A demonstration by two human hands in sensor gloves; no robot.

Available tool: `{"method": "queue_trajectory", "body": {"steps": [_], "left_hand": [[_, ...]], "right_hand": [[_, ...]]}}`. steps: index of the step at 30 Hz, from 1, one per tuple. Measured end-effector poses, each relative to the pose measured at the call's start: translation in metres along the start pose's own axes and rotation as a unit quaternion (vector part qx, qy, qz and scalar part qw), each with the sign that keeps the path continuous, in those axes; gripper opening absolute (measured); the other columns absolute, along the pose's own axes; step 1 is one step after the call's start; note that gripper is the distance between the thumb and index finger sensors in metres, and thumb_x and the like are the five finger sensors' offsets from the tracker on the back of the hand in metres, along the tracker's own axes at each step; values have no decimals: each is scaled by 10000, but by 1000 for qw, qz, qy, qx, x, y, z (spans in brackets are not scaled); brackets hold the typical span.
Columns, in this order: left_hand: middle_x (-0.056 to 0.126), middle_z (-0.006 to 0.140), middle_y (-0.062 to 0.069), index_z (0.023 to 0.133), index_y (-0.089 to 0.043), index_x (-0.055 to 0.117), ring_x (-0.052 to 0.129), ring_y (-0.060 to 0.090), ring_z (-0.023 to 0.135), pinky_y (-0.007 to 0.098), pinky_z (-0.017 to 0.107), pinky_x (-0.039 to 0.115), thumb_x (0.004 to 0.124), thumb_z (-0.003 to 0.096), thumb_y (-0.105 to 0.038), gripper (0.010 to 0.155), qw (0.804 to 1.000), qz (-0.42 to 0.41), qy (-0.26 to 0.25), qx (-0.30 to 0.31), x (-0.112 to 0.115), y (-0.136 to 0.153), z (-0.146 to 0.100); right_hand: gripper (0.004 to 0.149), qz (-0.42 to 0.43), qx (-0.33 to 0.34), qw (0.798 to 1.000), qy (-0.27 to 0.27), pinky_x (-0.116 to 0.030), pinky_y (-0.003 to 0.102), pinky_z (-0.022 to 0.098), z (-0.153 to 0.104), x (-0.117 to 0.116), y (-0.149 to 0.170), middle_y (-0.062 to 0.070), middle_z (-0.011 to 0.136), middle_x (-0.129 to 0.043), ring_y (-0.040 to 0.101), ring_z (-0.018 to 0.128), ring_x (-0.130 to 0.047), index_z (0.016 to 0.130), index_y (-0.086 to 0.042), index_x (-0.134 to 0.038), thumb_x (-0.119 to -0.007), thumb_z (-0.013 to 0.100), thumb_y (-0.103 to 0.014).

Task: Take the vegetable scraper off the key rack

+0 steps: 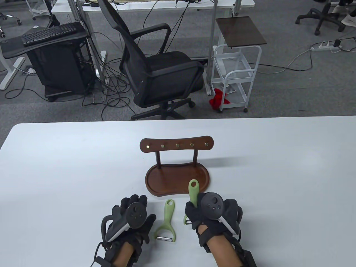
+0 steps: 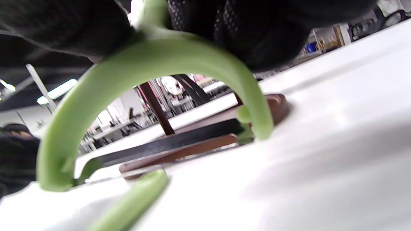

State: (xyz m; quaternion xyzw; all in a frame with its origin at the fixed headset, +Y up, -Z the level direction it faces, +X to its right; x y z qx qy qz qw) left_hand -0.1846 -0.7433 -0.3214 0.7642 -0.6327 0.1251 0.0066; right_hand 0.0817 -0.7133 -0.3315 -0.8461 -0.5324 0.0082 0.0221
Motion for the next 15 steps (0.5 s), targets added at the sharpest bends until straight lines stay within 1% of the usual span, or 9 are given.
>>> {"method": "queue_trajectory", "body": {"steps": [3,7,14,15], "left_hand": [[303,1143,195,1120,-178,332,338,575,1054,797,661,297,660,533,-529,758,1000,0,-2,2,0,-1,0],[303,1142,195,1120,-177,333,338,574,1053,796,660,297,659,534,-528,757,1000,2,1,1,1,0,-1],[304,1142,196,1120,-177,332,339,573,1053,797,660,296,660,535,-527,756,1000,1,5,0,2,0,-2],[304,1142,197,1120,-177,331,340,574,1053,796,660,296,660,534,-527,758,1000,1,6,0,2,-1,-2]], "right_hand": [[514,-23,-21,999,-43,-800,393,190,3,-13,5,184,672,-889,309,361,-909,698,-88,-834,-783,430,-523],[513,-51,-35,992,-112,-801,390,199,3,-30,8,179,684,-880,307,372,-907,706,-94,-826,-776,436,-527],[522,-92,-52,980,-168,-802,391,210,2,-51,10,179,704,-866,308,389,-904,723,-90,-817,-769,442,-528],[529,-91,-56,980,-166,-800,394,208,2,-53,10,184,702,-865,311,385,-904,724,-84,-818,-768,441,-528]]}}
Point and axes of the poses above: the tracker on the back of each hand, its own y axis roughly to the little-finger side, its own z axis roughly from the wrist to the fingertips, x = y × z, the point moved 3 cm from there along z, roughly from the wrist to the fingertips
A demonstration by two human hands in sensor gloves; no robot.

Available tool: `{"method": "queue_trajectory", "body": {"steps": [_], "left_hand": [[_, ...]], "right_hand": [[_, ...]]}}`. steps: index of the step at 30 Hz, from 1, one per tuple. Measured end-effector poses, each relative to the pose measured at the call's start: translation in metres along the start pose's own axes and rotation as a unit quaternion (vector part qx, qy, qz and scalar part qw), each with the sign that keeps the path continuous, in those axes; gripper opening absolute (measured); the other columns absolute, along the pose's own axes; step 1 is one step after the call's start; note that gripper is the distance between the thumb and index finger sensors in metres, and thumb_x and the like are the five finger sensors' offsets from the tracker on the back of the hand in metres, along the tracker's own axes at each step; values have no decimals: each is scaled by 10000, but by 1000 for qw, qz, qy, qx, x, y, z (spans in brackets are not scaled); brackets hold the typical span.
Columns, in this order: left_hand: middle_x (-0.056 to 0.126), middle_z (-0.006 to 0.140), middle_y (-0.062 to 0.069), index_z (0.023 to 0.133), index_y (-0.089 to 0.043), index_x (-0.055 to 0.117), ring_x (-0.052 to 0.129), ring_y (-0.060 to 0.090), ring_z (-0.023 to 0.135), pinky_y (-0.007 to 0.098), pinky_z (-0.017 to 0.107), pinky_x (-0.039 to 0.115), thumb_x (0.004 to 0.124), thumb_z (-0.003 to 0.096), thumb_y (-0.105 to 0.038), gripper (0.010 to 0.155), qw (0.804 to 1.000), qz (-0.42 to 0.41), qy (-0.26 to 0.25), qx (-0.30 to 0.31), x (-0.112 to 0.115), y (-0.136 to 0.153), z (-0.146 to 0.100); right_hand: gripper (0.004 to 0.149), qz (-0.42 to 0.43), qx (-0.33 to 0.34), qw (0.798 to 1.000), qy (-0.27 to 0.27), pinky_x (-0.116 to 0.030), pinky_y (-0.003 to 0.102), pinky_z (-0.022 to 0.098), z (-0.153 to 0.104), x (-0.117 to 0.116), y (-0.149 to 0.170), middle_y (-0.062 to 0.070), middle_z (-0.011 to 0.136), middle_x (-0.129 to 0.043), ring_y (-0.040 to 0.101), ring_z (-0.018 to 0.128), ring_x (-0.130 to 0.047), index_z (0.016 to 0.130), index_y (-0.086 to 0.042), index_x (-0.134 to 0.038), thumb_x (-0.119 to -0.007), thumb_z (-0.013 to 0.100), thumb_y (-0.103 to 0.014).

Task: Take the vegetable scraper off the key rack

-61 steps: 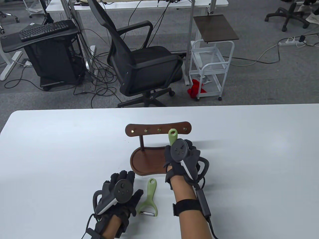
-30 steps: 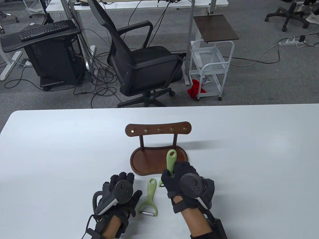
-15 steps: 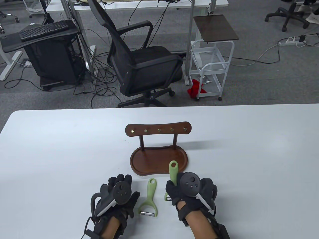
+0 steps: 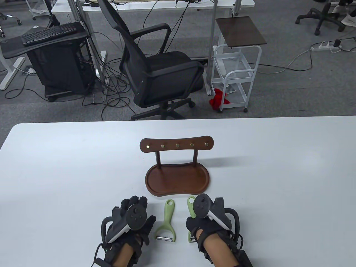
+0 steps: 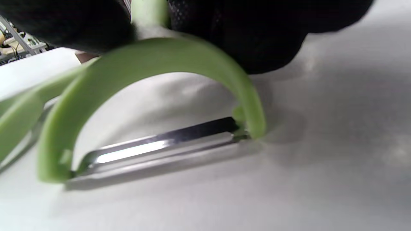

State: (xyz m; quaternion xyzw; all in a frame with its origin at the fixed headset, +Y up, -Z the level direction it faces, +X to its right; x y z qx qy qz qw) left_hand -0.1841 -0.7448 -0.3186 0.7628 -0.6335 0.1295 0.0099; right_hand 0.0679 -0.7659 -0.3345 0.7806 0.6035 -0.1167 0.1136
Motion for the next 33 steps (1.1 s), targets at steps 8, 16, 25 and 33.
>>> {"method": "queue_trajectory", "body": {"steps": [8,16,25,33], "left_hand": [[304,1141,196,1119,-178,332,335,571,1053,795,661,296,661,533,-527,757,1000,6,3,3,2,-3,0],[301,1141,196,1119,-178,331,335,571,1054,795,661,296,661,533,-527,757,1000,8,1,5,3,-4,1],[301,1141,195,1119,-179,332,334,569,1054,794,662,294,661,534,-526,756,1000,9,9,1,7,-5,4],[304,1142,196,1119,-179,348,333,570,1054,795,662,292,663,533,-524,749,1000,11,8,3,6,-8,7]], "right_hand": [[552,-62,-25,998,4,-793,396,218,-2,-6,-10,193,696,-844,313,398,-891,742,-70,-797,-738,449,-534],[547,-98,-40,994,17,-788,394,228,-2,-11,-16,183,691,-822,309,411,-879,748,-80,-769,-731,448,-536],[558,-84,-45,995,10,-784,399,238,-2,-10,-13,188,719,-802,315,431,-872,768,-88,-750,-741,453,-548],[597,-43,-30,998,-17,-778,406,252,-3,-1,-7,211,759,-778,328,451,-862,799,-88,-739,-716,458,-578]]}}
Point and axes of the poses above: the tracker on the back of each hand, its own y axis roughly to the little-finger side, its own z axis roughly from the wrist to the fingertips, x = y × z, the point moved 3 cm from there along z, roughly from the wrist to the fingertips
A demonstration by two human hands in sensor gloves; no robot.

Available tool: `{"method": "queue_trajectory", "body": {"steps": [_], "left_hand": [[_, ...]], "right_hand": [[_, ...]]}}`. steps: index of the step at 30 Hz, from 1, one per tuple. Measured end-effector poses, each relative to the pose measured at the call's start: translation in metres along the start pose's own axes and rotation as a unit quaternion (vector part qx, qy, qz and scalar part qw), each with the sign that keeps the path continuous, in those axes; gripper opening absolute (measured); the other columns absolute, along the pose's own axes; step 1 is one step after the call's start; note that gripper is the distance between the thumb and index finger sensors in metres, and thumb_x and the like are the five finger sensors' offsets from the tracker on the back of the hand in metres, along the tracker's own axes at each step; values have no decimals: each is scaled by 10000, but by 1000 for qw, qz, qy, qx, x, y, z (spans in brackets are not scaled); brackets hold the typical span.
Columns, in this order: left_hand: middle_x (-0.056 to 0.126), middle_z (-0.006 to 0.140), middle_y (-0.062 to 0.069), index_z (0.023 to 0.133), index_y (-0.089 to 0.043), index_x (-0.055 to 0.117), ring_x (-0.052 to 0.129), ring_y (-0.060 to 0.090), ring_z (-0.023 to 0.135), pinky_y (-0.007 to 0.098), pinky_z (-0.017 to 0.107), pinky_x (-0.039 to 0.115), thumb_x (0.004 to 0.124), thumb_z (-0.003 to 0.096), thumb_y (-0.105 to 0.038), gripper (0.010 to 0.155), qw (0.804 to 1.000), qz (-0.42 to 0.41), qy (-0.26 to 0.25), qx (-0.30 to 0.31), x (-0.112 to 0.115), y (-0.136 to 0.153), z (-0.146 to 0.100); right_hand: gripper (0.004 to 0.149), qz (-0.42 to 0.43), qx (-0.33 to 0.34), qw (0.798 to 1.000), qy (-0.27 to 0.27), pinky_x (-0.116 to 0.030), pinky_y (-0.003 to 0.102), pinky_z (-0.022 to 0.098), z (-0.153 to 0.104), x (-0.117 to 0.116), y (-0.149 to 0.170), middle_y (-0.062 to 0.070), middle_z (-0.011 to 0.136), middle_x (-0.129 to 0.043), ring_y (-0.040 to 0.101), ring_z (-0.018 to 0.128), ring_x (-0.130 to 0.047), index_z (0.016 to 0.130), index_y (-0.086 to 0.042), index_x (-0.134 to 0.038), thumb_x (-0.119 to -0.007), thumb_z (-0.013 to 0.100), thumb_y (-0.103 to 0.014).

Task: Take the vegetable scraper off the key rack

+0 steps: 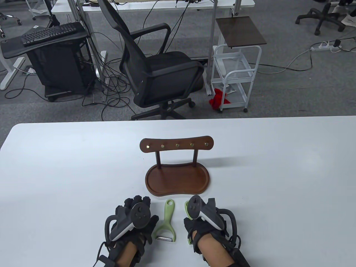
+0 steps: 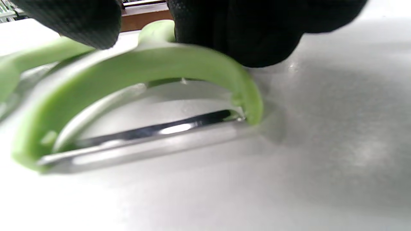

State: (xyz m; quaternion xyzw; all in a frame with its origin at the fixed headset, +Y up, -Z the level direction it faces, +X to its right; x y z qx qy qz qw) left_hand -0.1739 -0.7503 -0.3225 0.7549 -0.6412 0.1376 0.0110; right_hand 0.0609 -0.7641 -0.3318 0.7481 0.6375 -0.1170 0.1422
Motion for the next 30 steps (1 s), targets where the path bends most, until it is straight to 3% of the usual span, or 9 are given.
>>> {"method": "queue_trajectory", "body": {"steps": [4,7,12,15,18,21,23,30], "left_hand": [[305,1143,195,1119,-181,355,333,570,1054,795,662,292,664,533,-526,747,1000,0,-3,3,-2,-2,-1],[304,1143,196,1119,-181,357,331,571,1054,794,663,292,666,532,-527,748,1000,-1,-7,6,-4,-4,-3],[304,1143,195,1120,-183,358,331,569,1056,795,662,293,667,531,-530,750,1000,2,-15,16,-8,-6,-9],[305,1144,193,1120,-186,357,328,567,1058,796,663,291,668,530,-532,752,1000,-1,-16,21,-9,-9,-10],[309,1143,193,1119,-183,358,328,565,1058,795,663,289,670,529,-530,752,999,-10,-29,26,-12,-11,-12],[308,1144,191,1119,-184,358,324,564,1059,798,662,283,671,528,-533,754,999,-8,-34,31,-14,-15,-14],[303,1146,187,1120,-190,354,310,559,1064,803,663,263,673,526,-539,759,999,-3,-35,36,-15,-17,-16],[264,1153,183,1123,-198,330,272,557,1069,808,661,238,670,525,-551,774,998,2,-44,36,-17,-17,-20]], "right_hand": [[585,36,32,999,-4,-778,422,269,-10,14,3,221,773,-769,345,472,-859,810,-81,-737,-709,463,-552],[603,74,67,995,9,-777,487,342,-19,29,2,247,845,-729,404,572,-850,855,-65,-714,-703,473,-531],[603,116,161,975,102,-782,534,378,-37,48,-1,251,888,-742,443,632,-865,886,-70,-710,-712,468,-504],[636,84,206,964,148,-735,583,466,-51,53,6,242,982,-653,471,758,-789,950,-89,-633,-708,469,-498],[674,113,254,942,188,-665,636,539,-62,52,21,221,1063,-551,499,861,-682,1009,-122,-541,-711,475,-495],[714,118,245,951,149,-572,684,586,-63,51,29,222,1110,-413,546,920,-543,1044,-142,-436,-703,484,-497],[712,112,248,947,170,-532,698,603,-62,52,29,213,1117,-388,549,938,-494,1044,-155,-443,-709,479,-497],[726,84,214,963,144,-387,733,634,-54,42,35,194,1136,-269,555,970,-338,1054,-179,-400,-702,481,-507]]}}
Point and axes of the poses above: the tracker on the back of each hand, its own y axis roughly to the little-finger side, its own z axis roughly from the wrist to the fingertips, x = y × z, the point moved 3 cm from there along z, roughly from the wrist to the fingertips
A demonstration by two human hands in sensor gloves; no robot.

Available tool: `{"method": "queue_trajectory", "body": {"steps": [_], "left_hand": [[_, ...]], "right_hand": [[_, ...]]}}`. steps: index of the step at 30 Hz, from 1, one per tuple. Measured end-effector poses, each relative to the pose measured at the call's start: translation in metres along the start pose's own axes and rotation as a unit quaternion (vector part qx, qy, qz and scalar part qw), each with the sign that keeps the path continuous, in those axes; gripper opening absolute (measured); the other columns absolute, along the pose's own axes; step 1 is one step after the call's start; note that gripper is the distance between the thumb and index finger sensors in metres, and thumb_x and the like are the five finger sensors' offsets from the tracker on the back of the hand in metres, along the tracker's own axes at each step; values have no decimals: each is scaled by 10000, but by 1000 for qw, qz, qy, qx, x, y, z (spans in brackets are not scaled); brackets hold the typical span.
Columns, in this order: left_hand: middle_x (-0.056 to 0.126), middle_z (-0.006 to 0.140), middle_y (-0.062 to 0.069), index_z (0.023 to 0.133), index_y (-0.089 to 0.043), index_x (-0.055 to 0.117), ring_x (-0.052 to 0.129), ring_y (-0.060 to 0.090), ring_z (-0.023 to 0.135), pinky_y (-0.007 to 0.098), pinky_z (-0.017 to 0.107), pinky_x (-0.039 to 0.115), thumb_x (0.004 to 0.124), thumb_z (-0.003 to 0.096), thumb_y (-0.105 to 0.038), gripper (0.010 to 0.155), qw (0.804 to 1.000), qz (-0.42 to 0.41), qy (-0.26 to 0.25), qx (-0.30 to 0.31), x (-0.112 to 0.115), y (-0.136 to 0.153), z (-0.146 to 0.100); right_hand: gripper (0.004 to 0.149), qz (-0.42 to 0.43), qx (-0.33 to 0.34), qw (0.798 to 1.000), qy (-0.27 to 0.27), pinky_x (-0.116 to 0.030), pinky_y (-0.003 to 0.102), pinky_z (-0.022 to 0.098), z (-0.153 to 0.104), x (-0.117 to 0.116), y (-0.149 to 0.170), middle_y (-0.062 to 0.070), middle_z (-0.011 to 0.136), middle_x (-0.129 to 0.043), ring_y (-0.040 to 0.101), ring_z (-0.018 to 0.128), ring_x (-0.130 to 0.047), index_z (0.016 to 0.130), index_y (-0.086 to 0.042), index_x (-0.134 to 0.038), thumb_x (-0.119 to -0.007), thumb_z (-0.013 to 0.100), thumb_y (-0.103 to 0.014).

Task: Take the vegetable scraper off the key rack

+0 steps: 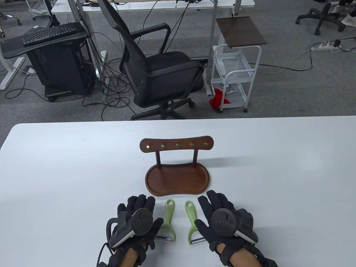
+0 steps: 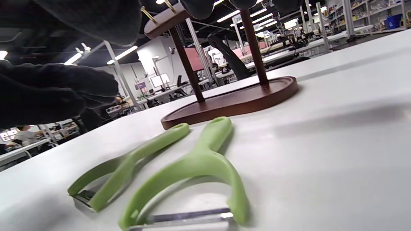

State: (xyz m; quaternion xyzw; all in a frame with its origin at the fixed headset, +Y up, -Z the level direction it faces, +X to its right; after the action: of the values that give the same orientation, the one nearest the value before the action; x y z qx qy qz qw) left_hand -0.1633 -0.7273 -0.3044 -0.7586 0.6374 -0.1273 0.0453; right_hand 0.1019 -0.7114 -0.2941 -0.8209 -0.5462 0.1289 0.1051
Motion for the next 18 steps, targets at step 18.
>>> {"method": "queue_trajectory", "body": {"steps": [18], "left_hand": [[241,1152,182,1125,-202,318,234,557,1070,813,656,208,670,525,-553,780,1000,2,16,0,6,-1,1]], "right_hand": [[723,-4,-15,1000,-8,-304,748,626,0,-3,4,210,1130,-263,559,968,-273,1052,-171,-423,-697,479,-519]]}}
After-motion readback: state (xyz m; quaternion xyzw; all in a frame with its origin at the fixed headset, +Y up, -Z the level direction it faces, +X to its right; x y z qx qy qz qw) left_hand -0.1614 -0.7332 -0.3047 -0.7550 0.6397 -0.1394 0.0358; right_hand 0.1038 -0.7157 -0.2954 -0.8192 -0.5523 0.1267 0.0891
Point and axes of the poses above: the tracker on the back of each hand, its own y axis roughly to the little-finger side, its own z axis roughly from the wrist to the fingertips, x = y × z, the point moved 3 cm from there along z, roughly from the wrist to the fingertips
